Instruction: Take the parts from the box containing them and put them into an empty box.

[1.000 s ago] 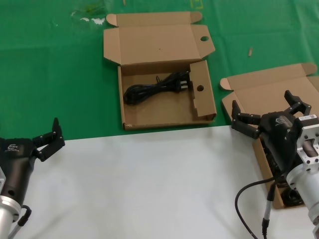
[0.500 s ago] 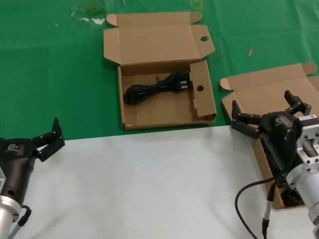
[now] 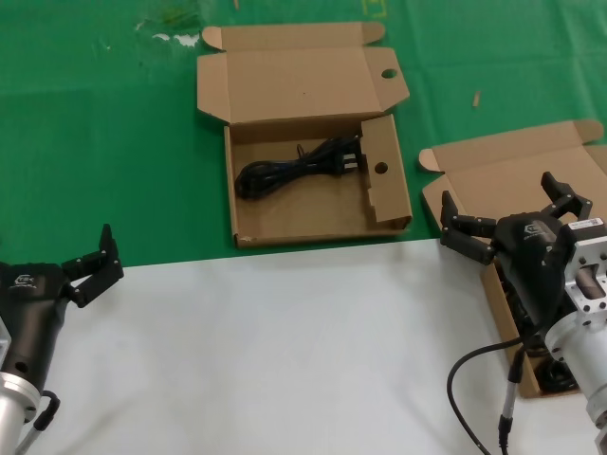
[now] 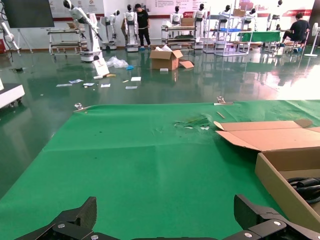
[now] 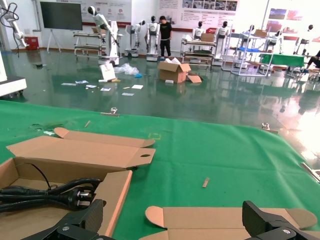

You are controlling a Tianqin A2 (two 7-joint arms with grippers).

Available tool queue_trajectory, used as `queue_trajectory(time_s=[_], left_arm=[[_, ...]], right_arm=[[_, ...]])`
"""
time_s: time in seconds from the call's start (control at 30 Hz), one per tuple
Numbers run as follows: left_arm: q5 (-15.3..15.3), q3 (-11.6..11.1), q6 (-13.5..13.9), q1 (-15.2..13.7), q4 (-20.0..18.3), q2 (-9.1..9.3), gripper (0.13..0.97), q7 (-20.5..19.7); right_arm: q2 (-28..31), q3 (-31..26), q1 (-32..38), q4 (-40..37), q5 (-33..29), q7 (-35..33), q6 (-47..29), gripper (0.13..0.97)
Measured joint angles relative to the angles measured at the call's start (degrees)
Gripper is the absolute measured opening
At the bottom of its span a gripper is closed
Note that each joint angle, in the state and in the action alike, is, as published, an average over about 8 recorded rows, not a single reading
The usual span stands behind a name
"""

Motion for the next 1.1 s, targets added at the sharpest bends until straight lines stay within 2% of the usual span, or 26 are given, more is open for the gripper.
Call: queue_trajectory(time_s=[1.1], left_arm=[[0.0,0.0,0.0,0.0,0.0,0.00,0.966,0.0]], right_arm=[[0.0,0.0,0.0,0.0,0.0,0.0,0.0,0.966]])
